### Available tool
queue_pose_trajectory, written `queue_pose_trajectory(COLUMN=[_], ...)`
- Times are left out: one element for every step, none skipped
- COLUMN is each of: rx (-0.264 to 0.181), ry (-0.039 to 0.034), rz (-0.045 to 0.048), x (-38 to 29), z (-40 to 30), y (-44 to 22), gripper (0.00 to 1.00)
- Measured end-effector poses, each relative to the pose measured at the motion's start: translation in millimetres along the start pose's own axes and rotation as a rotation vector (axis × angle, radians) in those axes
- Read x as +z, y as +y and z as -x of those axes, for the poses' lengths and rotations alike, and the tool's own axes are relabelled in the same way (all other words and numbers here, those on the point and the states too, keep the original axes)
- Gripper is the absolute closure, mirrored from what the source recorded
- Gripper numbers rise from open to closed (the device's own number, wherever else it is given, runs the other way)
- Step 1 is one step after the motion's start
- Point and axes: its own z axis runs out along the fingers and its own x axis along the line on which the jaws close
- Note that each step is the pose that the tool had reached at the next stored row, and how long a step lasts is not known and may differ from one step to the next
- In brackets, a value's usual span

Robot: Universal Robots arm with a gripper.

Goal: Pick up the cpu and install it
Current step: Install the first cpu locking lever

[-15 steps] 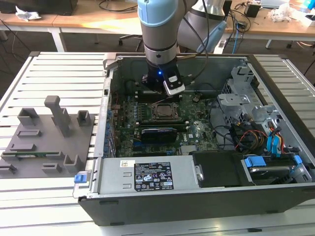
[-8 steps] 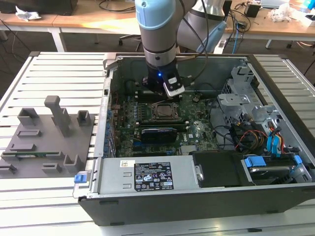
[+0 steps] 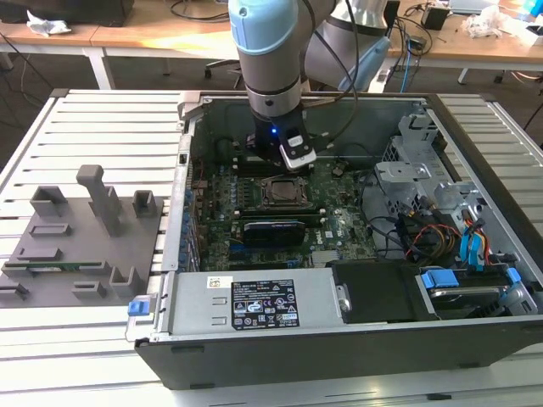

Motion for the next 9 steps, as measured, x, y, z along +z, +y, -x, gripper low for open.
queue_pose_trajectory(rx=[0.002,0.006,0.007,0.009,0.011,0.012,0.012,0.012,0.012], ry=[-0.0006,-0.0014,-0.0019,-0.0024,-0.0031,-0.0034,-0.0041,-0.0056,-0.007], rz=[-0.0003,-0.0013,-0.0018,-0.0023,-0.0033,-0.004,-0.0051,-0.0065,-0.0075], x=[0.1,0.3,0.5,0.6,0.7,0.7,0.7,1.0,1.2], z=[-0.1,-0.4,-0.6,-0.8,-1.4,-1.9,-2.1,-2.5,-3.0], y=[0.6,1.7,2.4,3.0,3.9,4.0,3.9,3.8,3.7], gripper=[0.89,0.89,0.89,0.89,0.89,0.89,0.89,0.89,0.89])
